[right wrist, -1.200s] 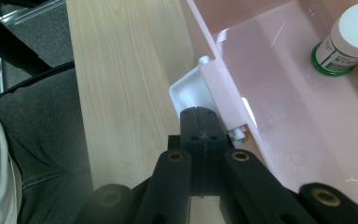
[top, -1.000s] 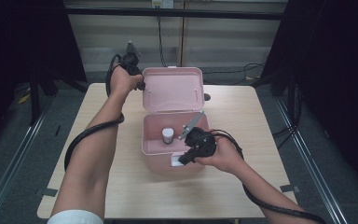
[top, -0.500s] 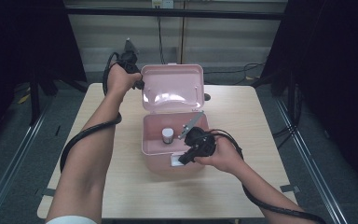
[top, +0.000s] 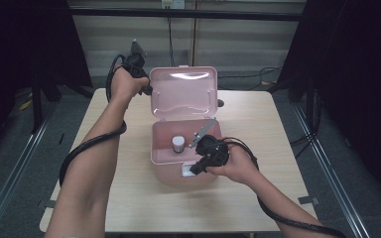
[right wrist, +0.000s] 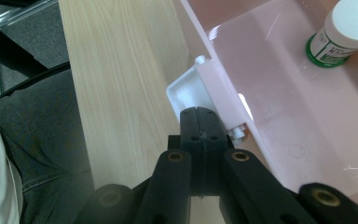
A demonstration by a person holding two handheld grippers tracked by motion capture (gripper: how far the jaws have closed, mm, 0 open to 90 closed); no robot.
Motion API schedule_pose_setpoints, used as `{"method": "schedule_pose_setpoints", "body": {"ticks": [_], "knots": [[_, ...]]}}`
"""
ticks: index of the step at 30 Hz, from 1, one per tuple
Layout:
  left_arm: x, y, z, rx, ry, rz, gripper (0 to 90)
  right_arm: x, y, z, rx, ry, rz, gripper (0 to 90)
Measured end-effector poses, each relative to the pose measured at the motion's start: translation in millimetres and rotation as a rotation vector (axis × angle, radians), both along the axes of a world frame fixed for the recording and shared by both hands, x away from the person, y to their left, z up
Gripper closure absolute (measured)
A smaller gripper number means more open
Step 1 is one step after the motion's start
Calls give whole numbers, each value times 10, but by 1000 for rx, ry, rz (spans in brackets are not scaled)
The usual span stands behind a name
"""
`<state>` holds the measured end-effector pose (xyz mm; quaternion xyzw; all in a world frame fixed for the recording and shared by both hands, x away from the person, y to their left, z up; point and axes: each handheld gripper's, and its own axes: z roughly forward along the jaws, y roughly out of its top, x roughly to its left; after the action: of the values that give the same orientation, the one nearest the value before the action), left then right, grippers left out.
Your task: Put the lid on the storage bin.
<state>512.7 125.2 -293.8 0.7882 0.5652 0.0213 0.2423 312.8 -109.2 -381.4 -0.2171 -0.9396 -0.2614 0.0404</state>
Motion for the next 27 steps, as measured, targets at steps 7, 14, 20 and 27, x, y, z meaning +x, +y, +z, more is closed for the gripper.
{"method": "schedule_pose_setpoints", "body": {"ticks": [7,14,20,27], "knots": [[-71,-31,75,-13,3,-37,900,15,16,-3,11,1,-14,900],[-4,-2,-113,-5,1,-3,834,12,30,-7,1,2,1,900],[152,-22,-431,6,48,24,713,21,23,-11,6,2,4,900],[419,-42,-687,7,41,78,636,38,-1,-26,27,7,12,900]]}}
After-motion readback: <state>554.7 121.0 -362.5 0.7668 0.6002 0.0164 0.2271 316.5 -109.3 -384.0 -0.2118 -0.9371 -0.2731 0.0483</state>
